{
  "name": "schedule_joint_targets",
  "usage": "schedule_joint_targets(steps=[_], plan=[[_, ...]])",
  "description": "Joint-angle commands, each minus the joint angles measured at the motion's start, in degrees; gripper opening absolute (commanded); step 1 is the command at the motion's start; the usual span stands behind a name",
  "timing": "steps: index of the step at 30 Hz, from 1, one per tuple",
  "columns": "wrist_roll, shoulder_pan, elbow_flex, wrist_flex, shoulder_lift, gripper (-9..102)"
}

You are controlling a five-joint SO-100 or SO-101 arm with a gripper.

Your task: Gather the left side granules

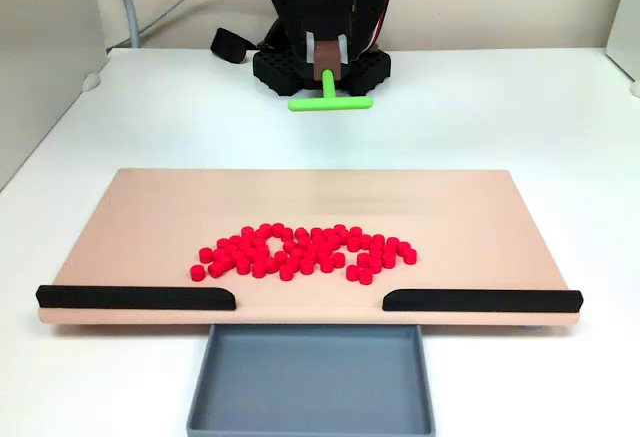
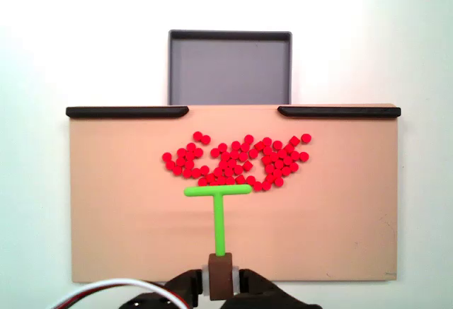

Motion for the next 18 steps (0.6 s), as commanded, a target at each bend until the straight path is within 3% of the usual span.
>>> schedule_joint_targets(steps=[1,18], plan=[[-0.97,0.26,-0.26,-0.18,1.14,0],[-3.60,1.49,-1.05,-0.62,-1.85,0]])
